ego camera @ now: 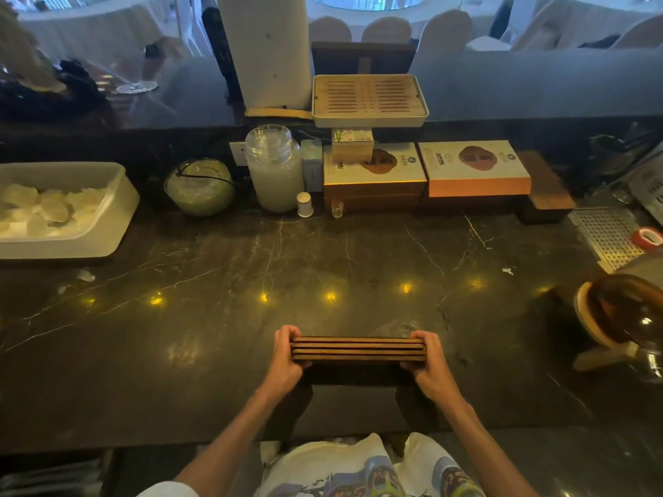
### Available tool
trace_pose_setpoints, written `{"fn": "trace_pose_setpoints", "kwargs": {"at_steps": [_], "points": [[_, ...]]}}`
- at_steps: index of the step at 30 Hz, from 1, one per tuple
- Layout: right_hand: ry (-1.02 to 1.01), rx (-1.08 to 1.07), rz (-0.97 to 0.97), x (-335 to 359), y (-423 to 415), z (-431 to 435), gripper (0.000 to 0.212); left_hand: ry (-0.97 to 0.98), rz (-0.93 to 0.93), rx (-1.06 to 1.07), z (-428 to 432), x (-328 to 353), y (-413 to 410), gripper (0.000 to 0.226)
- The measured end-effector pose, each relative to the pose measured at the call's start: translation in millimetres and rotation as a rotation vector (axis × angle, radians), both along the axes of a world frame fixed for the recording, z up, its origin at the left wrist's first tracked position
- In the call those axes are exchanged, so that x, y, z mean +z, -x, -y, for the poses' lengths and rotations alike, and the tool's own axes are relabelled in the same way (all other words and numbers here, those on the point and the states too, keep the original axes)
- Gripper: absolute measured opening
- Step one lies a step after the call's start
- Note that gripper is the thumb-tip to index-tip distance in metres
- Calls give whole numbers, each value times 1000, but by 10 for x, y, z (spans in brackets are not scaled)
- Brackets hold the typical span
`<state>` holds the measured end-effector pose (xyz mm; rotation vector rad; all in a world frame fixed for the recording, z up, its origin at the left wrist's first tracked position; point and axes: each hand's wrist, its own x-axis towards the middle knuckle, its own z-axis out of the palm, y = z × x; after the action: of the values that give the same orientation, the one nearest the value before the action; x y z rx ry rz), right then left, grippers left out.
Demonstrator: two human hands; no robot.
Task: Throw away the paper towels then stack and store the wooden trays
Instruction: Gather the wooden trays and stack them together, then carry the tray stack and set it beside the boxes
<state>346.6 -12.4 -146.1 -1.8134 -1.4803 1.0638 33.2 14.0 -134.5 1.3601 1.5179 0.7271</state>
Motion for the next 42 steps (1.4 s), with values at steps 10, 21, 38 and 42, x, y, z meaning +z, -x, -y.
{"fn": "trace_pose_setpoints", "kwargs": {"at_steps": [10,21,38,42], "points": [[61,22,-206,-17,35,-9,68,119,159,-77,-2,64,-14,63],[44,-3,-167,34,22,36,55,177,222,-89,76,133,-44,48],[560,-44,-735,364,-412,223,91,625,570,148,-91,331,-304,61],[608,27,-749,487,-630,292,97,557,516,54,-101,364,-406,75]]}}
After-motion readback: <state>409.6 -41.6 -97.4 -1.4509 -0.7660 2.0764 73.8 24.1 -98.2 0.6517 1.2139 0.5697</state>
